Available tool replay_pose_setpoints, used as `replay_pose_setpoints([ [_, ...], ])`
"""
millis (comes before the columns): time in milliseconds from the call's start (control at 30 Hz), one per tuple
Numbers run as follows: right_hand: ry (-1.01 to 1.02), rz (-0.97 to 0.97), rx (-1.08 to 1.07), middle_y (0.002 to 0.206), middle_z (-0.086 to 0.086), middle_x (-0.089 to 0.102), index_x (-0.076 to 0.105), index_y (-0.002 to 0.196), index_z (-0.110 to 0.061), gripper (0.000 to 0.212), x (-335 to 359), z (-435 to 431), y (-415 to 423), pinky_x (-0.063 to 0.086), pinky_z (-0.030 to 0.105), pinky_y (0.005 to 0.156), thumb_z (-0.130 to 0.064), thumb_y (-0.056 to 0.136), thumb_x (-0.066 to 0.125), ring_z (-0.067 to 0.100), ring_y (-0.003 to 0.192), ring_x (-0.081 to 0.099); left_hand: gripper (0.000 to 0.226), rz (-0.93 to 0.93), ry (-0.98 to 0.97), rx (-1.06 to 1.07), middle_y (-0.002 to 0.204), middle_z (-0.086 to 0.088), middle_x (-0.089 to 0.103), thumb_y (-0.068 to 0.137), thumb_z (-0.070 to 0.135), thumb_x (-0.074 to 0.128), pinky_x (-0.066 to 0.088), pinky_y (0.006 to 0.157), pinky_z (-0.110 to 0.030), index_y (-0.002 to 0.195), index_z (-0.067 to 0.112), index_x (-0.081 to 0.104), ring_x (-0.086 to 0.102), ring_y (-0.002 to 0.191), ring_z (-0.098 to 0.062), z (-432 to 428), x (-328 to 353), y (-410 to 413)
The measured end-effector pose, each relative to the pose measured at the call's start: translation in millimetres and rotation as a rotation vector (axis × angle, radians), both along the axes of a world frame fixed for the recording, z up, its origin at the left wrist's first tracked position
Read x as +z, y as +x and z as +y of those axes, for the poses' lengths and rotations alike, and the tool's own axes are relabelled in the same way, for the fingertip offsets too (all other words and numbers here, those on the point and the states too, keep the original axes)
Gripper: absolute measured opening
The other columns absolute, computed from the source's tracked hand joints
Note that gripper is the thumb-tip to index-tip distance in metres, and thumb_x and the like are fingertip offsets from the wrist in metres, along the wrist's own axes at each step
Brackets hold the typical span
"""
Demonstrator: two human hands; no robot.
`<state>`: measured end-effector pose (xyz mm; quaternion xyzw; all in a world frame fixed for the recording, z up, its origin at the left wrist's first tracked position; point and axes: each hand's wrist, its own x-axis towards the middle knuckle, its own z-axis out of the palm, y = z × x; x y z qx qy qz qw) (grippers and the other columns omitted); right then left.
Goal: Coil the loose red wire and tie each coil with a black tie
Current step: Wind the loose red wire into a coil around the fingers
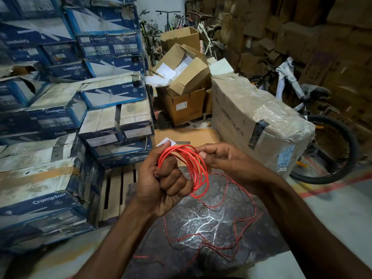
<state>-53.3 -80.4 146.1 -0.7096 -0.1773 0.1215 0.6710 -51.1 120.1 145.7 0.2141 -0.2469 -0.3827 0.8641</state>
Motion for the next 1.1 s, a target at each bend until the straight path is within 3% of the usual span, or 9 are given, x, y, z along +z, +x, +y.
replay_pose_setpoints([
  [167, 0.039, 0.065, 0.088, 0.103, 0.020, 0.056, 0.074, 0.119, -0.016, 0.032, -3, -7, 2, 0.025, 0.047, 0.089, -0.037, 0.098, 0.061, 0.028, 0.102, 0.041, 0.060, -0.033, 0.015, -0.048, 0.038, 0.002, 0.006, 0.105, 0.041, 0.015, 0.022, 0.048, -0.029, 0.048, 0.023, 0.018, 0.005, 0.033, -0.015, -3, 3, 2],
  [267, 0.072, 0.115, 0.129, 0.095, 0.014, 0.062, 0.071, 0.120, -0.008, 0.035, -3, -10, 3, 0.030, 0.045, 0.087, -0.033, 0.099, 0.061, 0.026, 0.090, 0.049, 0.059, -0.051, 0.041, -0.053, 0.037, 0.002, 0.007, 0.106, 0.041, 0.017, 0.022, 0.048, -0.029, 0.049, 0.023, 0.019, 0.005, 0.033, -0.015, -3, 5, 4],
  [367, 0.146, 0.146, 0.167, 0.078, -0.013, 0.063, 0.075, 0.110, -0.013, 0.026, 1, -9, 2, 0.026, 0.031, 0.072, -0.017, 0.098, 0.052, 0.001, 0.069, 0.046, 0.058, -0.065, 0.077, -0.055, 0.037, 0.002, 0.006, 0.105, 0.041, 0.021, 0.021, 0.047, -0.029, 0.050, 0.024, 0.021, 0.004, 0.033, -0.015, -2, 7, 5],
  [500, 0.175, 0.190, 0.195, 0.083, -0.008, 0.059, 0.066, 0.124, 0.001, 0.040, 4, -11, 5, 0.027, 0.027, 0.069, -0.021, 0.092, 0.060, 0.002, 0.069, 0.042, 0.059, -0.055, 0.091, -0.062, 0.038, 0.003, 0.007, 0.105, 0.041, 0.021, 0.022, 0.047, -0.029, 0.049, 0.024, 0.019, 0.004, 0.034, -0.015, 0, 8, 8],
  [600, 0.158, 0.194, 0.230, 0.087, 0.000, 0.056, 0.068, 0.120, 0.001, 0.048, 6, -12, 7, 0.027, 0.030, 0.072, -0.033, 0.087, 0.073, 0.008, 0.075, 0.042, 0.059, -0.066, 0.111, -0.059, 0.038, 0.003, 0.006, 0.105, 0.042, 0.023, 0.021, 0.047, -0.029, 0.049, 0.024, 0.018, 0.003, 0.034, -0.015, -1, 8, 11],
  [700, 0.179, 0.259, 0.303, 0.088, -0.005, 0.061, 0.052, 0.124, 0.019, 0.081, 7, -13, 8, 0.037, 0.022, 0.074, -0.043, 0.081, 0.082, 0.005, 0.078, 0.046, 0.057, -0.064, 0.123, -0.058, 0.038, 0.003, 0.006, 0.104, 0.041, 0.028, 0.021, 0.046, -0.028, 0.050, 0.025, 0.024, 0.003, 0.033, -0.015, -3, 8, 13],
  [833, 0.254, 0.298, 0.376, 0.080, -0.014, 0.063, 0.054, 0.119, 0.005, 0.067, 9, -13, 6, 0.043, 0.013, 0.071, -0.042, 0.080, 0.083, -0.003, 0.069, 0.050, 0.055, -0.038, 0.186, -0.026, 0.036, 0.004, 0.010, 0.102, 0.042, 0.031, 0.019, 0.045, -0.028, 0.050, 0.026, 0.031, 0.003, 0.033, -0.016, -6, 10, 13],
  [1033, 0.270, 0.293, 0.265, 0.093, 0.006, 0.061, 0.067, 0.122, 0.003, 0.072, 6, -17, 6, 0.043, 0.023, 0.079, -0.040, 0.069, 0.090, 0.012, 0.083, 0.051, 0.055, -0.035, 0.211, -0.043, 0.037, 0.005, 0.018, 0.099, 0.044, 0.048, 0.019, 0.045, -0.029, 0.050, 0.027, 0.030, 0.005, 0.033, -0.017, -10, 11, 14],
  [1100, 0.279, 0.306, 0.258, 0.097, 0.004, 0.065, 0.067, 0.125, 0.003, 0.075, 7, -19, 6, 0.041, 0.025, 0.081, -0.040, 0.068, 0.090, 0.010, 0.085, 0.053, 0.054, -0.035, 0.199, -0.050, 0.038, 0.005, 0.018, 0.099, 0.043, 0.046, 0.019, 0.046, -0.029, 0.050, 0.027, 0.031, 0.003, 0.034, -0.017, -11, 12, 14],
])
